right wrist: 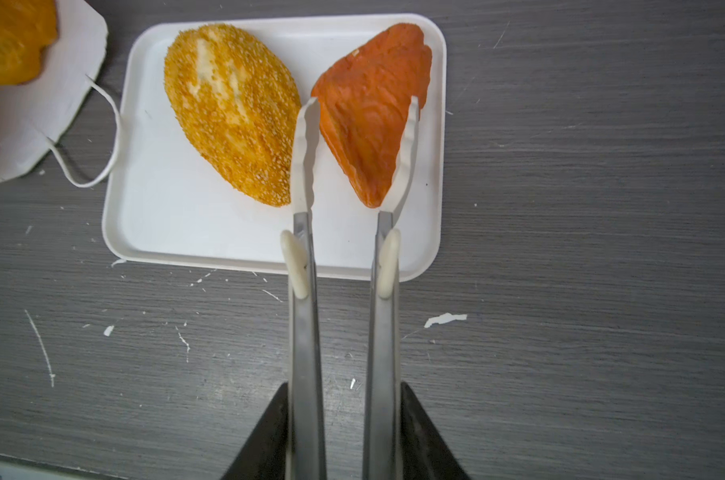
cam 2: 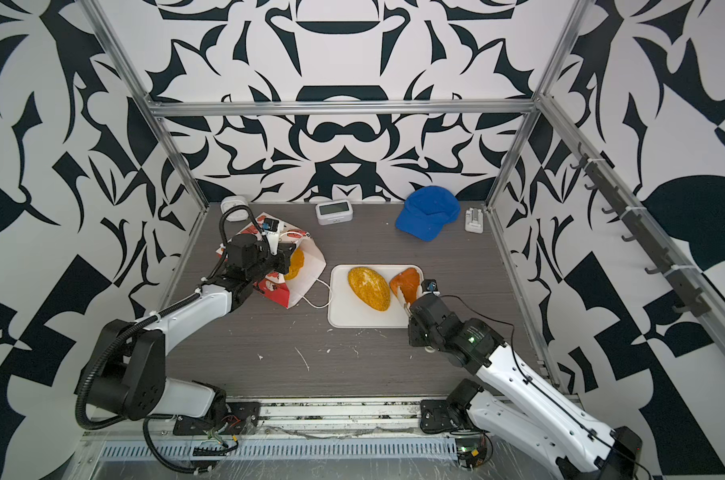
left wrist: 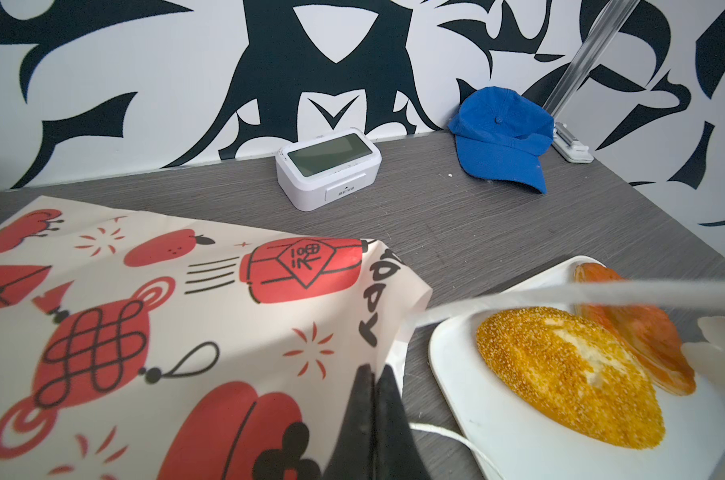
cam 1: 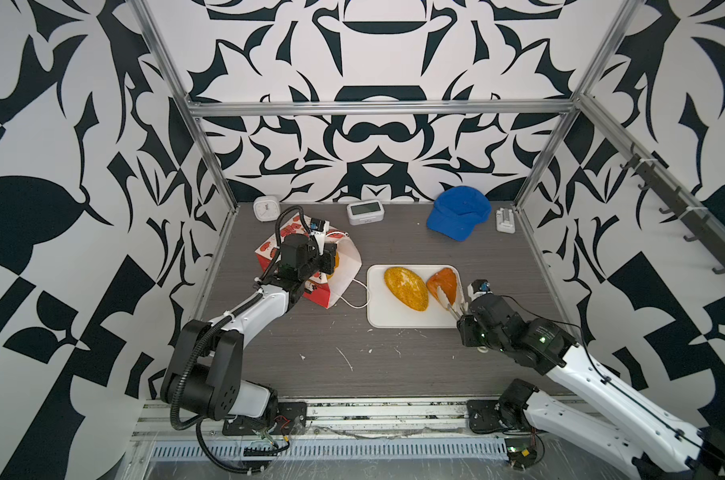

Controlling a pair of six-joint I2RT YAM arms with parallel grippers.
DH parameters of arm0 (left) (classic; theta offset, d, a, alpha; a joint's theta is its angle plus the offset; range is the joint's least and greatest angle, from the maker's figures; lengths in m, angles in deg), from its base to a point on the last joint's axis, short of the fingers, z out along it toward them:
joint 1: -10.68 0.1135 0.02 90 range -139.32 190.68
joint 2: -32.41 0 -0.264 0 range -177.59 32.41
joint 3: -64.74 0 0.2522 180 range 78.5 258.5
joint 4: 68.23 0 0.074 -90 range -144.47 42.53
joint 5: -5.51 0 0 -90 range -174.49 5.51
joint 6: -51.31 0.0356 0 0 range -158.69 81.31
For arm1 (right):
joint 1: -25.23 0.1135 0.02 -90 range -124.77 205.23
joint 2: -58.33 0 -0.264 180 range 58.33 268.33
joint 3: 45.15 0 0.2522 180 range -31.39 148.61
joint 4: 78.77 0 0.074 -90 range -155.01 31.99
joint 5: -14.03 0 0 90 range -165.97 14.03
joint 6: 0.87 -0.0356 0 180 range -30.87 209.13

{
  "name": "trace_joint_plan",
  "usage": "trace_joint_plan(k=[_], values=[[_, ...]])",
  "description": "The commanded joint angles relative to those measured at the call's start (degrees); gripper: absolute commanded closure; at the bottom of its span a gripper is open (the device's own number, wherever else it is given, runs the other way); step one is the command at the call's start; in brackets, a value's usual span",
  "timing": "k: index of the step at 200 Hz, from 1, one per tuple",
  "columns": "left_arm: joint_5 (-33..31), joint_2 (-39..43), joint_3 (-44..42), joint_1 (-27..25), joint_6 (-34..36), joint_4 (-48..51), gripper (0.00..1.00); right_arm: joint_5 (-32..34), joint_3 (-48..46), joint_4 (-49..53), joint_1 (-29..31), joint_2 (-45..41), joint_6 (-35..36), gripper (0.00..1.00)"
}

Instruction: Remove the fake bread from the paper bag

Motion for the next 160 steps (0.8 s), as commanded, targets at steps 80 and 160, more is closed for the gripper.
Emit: trace_joint_plan(k=[80, 160], values=[[-0.2, 0.0, 0.4, 0.2, -0.5, 0.3, 1.0, -14.6, 5.2, -25.4, 2.3, 8.9, 8.8, 0.62], [0.4, 1.0, 1.2, 0.2, -0.5, 1.5, 1.0, -24.8, 14.5, -49.5, 5.5, 33.2, 14.0, 0.62]])
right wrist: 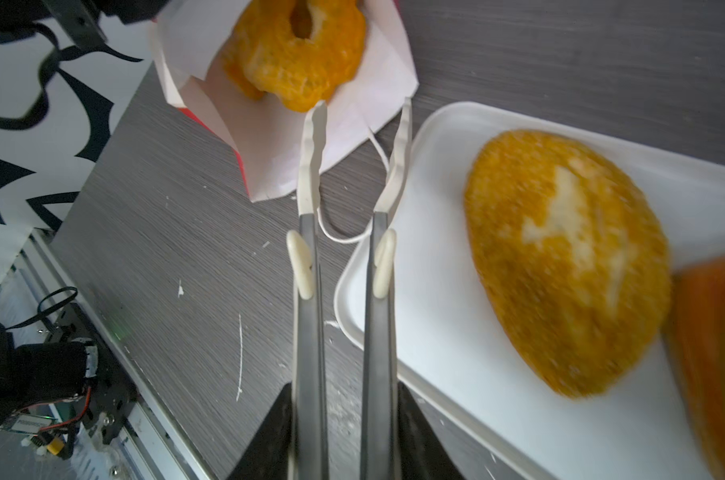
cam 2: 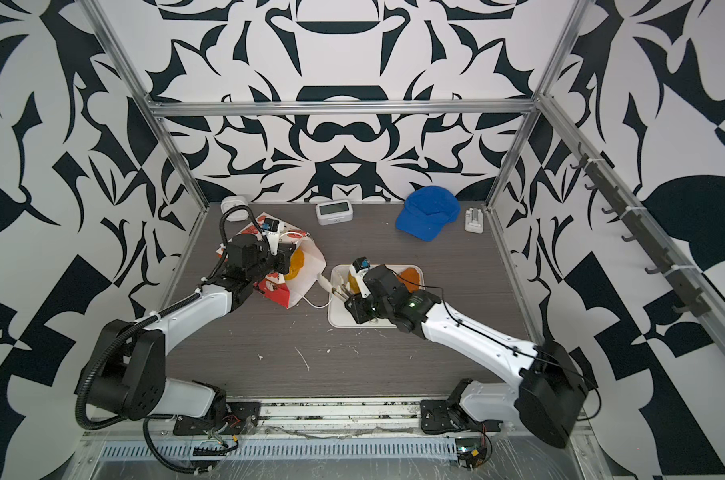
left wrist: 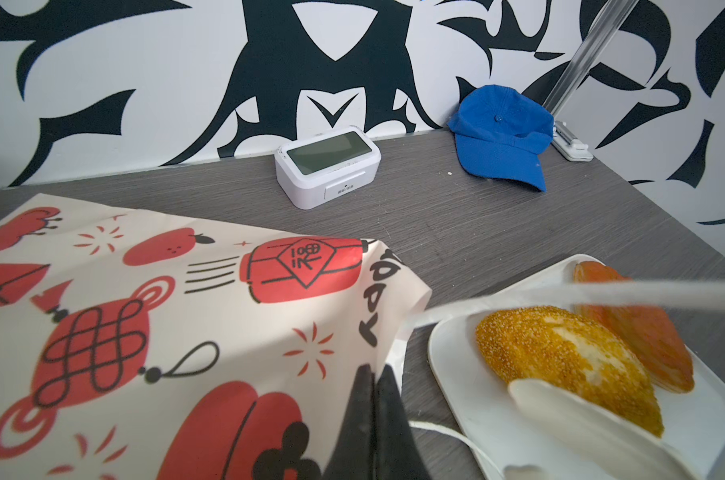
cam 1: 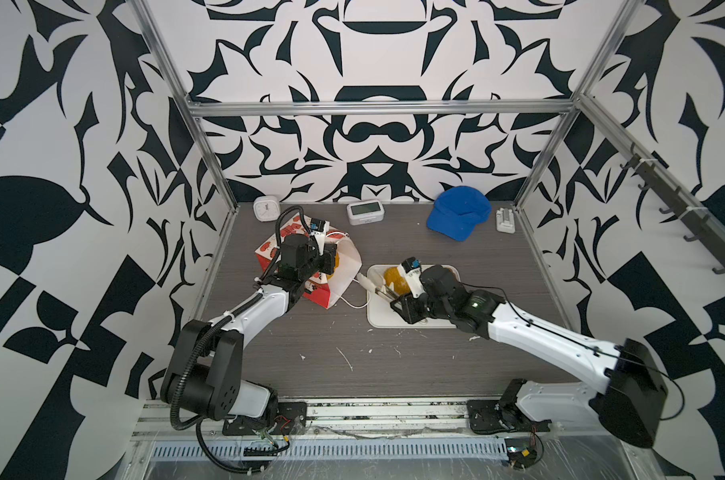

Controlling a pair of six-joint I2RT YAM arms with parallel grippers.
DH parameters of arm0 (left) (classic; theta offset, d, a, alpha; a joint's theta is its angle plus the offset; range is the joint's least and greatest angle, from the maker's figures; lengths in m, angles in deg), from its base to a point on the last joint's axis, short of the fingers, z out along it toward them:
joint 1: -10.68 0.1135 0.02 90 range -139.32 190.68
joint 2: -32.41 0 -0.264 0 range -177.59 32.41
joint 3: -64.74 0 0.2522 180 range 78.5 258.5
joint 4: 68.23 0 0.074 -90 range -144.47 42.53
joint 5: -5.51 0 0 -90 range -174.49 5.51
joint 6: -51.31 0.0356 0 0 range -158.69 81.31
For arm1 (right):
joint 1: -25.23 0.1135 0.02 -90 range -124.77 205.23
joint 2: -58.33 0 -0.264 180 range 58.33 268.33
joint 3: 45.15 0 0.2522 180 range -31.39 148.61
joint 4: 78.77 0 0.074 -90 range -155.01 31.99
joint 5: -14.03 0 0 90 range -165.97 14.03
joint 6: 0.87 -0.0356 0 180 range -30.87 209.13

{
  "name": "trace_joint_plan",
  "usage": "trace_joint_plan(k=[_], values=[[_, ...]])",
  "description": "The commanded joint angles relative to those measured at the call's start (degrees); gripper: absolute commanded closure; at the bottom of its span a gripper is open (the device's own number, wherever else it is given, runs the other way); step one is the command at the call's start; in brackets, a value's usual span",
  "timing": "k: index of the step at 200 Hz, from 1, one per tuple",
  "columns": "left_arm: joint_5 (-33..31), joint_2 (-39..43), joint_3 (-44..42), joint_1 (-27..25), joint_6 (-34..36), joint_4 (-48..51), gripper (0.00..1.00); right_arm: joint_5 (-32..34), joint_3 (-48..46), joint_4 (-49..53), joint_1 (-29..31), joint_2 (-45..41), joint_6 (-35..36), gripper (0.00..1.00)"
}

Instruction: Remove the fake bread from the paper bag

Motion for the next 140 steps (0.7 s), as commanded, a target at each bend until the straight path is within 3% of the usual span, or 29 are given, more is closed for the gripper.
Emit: trace_joint_plan(k=[1, 66, 140], values=[[0.4, 0.9, 1.3, 0.2, -0.6, 1.1, 1.0, -4.0, 5.5, -13.3, 0.2, 3.6, 2.8, 0.62], [1.6, 1.9, 1.3, 0.3, -0.1, 0.9, 1.0, -6.6, 13.9, -16.7, -0.6, 17.1, 4.6, 0.57], [2.6, 3.7, 0.7, 0.3, 0.3, 1.3, 1.0, -5.8, 15.7, -18.4, -2.6, 21.6, 3.9, 0.52]])
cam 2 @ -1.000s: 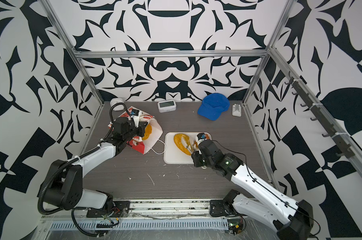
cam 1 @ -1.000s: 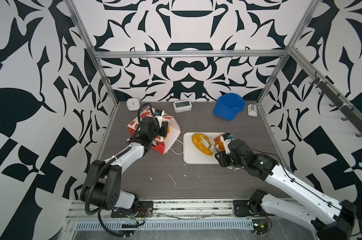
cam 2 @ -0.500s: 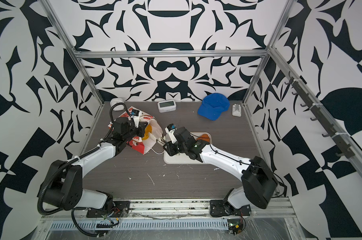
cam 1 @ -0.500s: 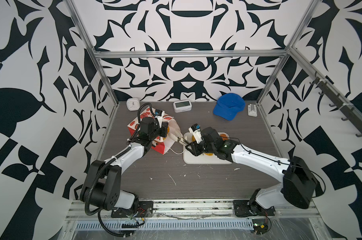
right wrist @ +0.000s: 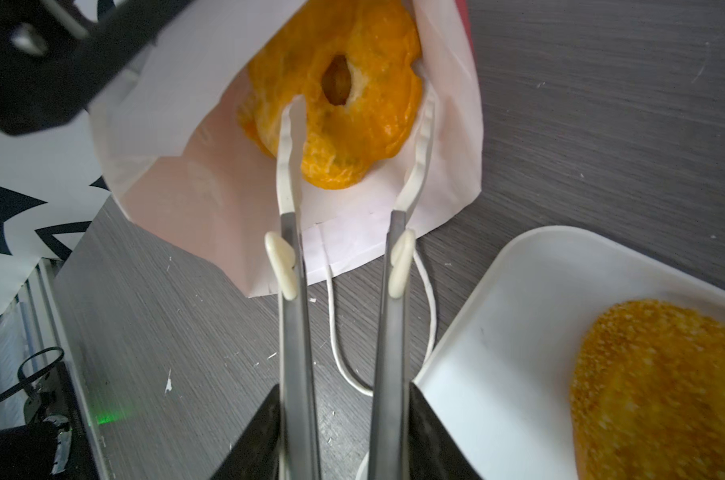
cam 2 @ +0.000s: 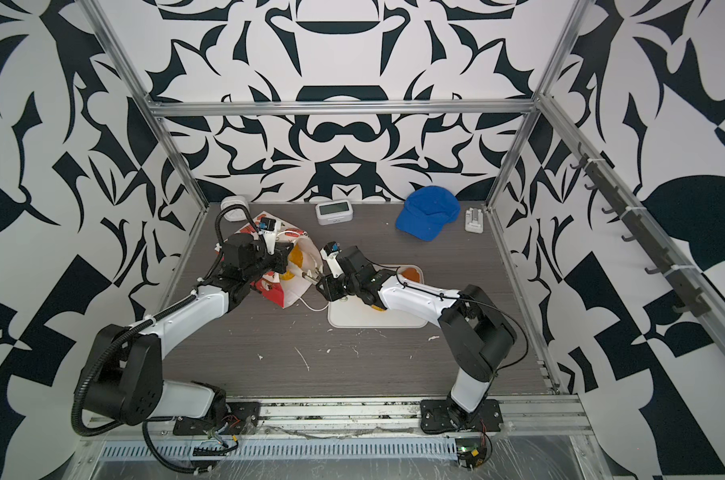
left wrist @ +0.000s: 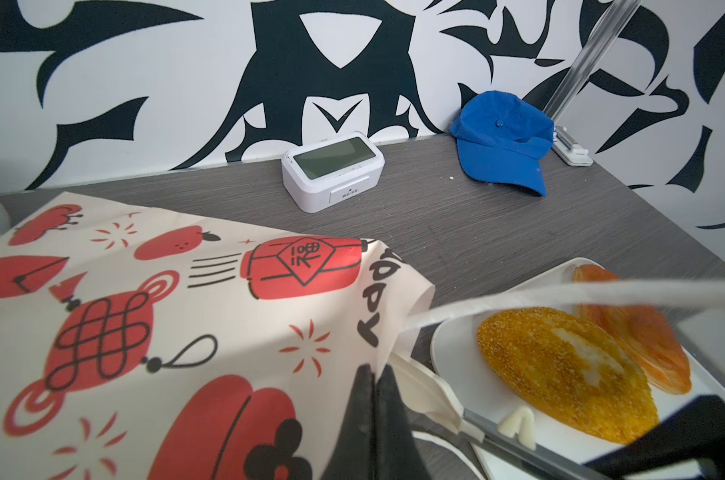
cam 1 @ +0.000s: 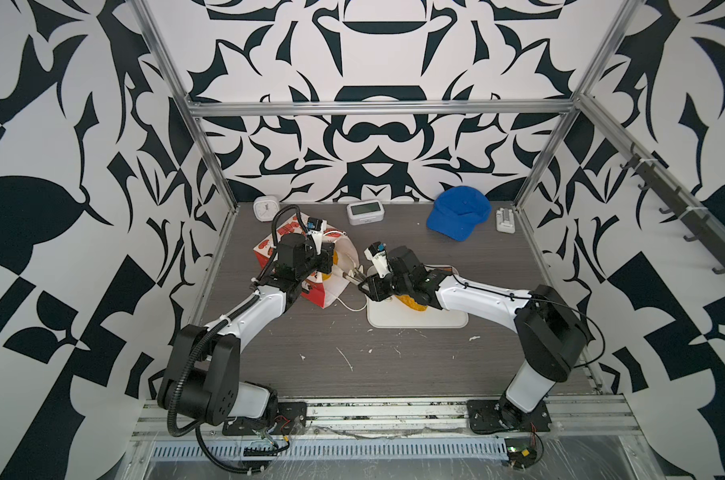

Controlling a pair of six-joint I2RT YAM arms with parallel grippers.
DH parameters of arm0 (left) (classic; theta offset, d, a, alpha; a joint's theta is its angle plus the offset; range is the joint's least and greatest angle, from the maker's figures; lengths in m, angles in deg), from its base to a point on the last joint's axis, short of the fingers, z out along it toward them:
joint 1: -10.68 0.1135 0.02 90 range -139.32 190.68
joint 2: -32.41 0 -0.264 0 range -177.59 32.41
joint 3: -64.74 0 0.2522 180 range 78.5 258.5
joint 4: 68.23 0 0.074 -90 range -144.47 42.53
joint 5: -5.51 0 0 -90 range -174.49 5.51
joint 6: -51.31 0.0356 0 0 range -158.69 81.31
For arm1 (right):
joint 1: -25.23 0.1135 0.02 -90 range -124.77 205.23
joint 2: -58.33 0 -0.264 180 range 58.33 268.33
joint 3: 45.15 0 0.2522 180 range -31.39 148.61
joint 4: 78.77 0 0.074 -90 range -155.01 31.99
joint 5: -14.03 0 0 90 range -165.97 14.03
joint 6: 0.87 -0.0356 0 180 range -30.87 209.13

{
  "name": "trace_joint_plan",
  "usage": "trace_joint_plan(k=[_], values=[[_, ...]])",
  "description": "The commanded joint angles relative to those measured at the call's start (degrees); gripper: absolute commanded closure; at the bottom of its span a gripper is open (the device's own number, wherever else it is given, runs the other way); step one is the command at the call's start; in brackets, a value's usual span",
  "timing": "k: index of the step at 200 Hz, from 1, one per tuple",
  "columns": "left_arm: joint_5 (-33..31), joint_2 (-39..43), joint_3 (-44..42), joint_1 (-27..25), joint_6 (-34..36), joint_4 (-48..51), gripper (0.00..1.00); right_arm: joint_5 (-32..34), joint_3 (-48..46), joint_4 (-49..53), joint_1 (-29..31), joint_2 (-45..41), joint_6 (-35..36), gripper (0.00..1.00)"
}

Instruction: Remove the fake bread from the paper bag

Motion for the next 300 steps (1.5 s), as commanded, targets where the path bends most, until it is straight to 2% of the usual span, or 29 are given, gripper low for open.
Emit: trace_joint_plan(k=[1, 72, 201, 265, 300], values=[[1.8, 1.9, 0.7, -0.1, 0.1, 0.4, 1.0, -0.4, 3.8, -5.1, -0.6, -1.3, 0.5, 0.52], [2.0, 2.7, 0.7, -0.2, 0.5, 1.4, 1.0, -2.1, 7.2, -6.3, -2.5, 4.3, 0.1, 0.51], [2.6, 2.0, 0.6, -0.1, 0.1, 0.6, 1.0, 3.1, 14.9, -2.0, -2.5, 12.7, -0.5, 0.59], [2.3, 1.8, 0.4, -0.1, 0.2, 0.4, 1.0, 4.9, 10.4, -6.2, -2.5, 9.4, -2.3, 0.59], [2.4, 1.8, 0.2, -0.1, 0.2, 0.3, 1.0, 6.3, 10.7, -4.6, -2.7, 9.0, -3.0, 0.59]])
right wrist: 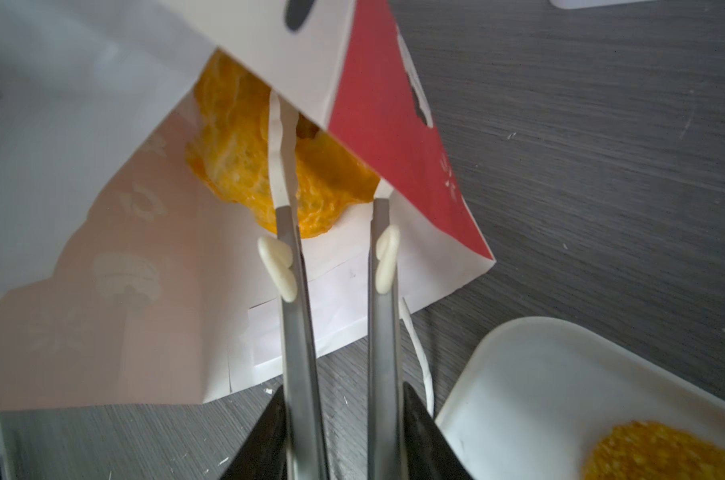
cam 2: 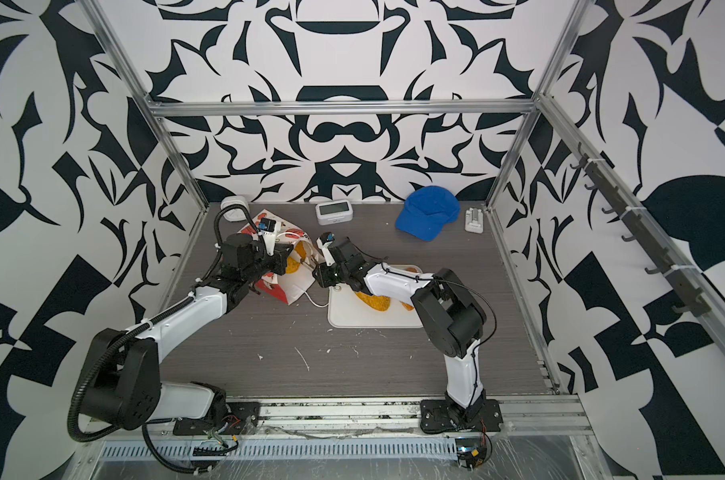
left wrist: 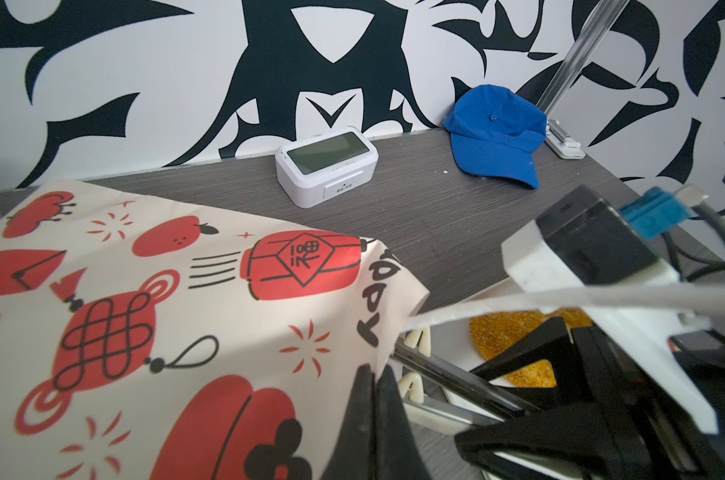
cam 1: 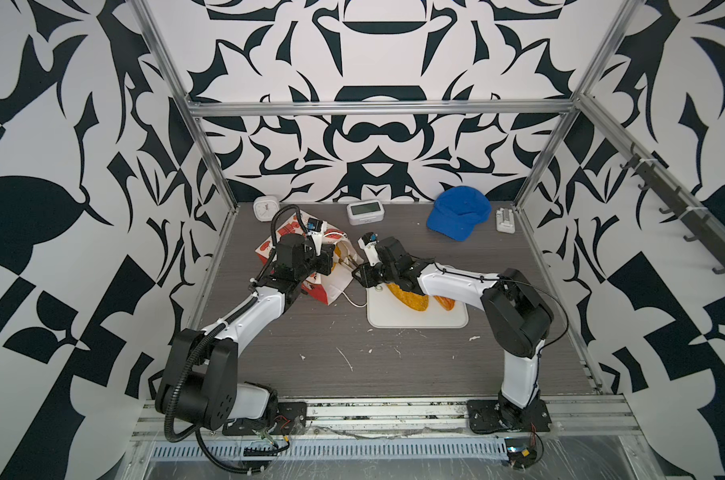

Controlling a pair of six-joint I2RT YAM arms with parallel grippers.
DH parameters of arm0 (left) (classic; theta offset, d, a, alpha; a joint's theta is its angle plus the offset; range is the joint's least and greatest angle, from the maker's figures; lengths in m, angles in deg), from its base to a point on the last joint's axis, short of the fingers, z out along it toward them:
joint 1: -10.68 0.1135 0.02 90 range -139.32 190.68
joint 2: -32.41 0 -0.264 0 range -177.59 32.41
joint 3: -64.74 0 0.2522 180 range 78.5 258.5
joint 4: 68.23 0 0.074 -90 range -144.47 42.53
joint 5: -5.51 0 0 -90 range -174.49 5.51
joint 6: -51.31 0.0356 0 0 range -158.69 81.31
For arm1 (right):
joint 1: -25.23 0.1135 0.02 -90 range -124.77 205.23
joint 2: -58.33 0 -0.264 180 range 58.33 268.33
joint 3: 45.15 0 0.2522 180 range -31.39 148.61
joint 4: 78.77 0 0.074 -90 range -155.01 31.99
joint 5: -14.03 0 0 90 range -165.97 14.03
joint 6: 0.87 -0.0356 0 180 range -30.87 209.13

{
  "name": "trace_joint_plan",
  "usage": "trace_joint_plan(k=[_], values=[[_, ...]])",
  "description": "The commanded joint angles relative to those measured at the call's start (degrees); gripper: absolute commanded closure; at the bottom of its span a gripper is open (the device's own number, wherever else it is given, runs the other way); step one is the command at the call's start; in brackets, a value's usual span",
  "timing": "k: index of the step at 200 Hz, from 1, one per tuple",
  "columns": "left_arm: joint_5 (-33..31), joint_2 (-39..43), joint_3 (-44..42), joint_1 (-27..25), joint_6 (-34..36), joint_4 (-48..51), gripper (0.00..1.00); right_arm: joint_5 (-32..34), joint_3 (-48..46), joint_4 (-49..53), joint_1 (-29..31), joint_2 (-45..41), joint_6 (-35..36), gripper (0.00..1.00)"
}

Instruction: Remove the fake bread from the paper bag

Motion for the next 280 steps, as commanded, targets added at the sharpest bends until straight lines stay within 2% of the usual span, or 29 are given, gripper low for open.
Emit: trace_joint_plan(k=[1, 134, 180, 220, 280], values=[[1.6, 0.8, 0.3, -0.1, -0.2, -1.8, 1.0, 3.4, 1.0, -1.9, -0.5, -2.8, -1.7, 0.59], [1.8, 1.1, -0.3, -0.2, -0.7, -2.5, 1.0, 2.9, 8.1, 7.5, -1.2, 1.0, -2.8, 0.55], [1.7, 1.2, -0.5, -0.1, -0.7, -2.5, 1.0, -0.8, 6.9, 7.0, -3.0, 1.9, -4.6, 0.56], [1.7, 1.0, -0.5, -0.2, -0.7, -2.8, 1.0, -1.1, 6.2, 6.8, -3.4, 2.3, -5.9, 0.58], [1.6, 0.9, -0.4, -0.1, -0.6, -2.9, 1.0, -6.2, 11.7, 11.2, -3.8, 6.9, -6.1, 0.57]])
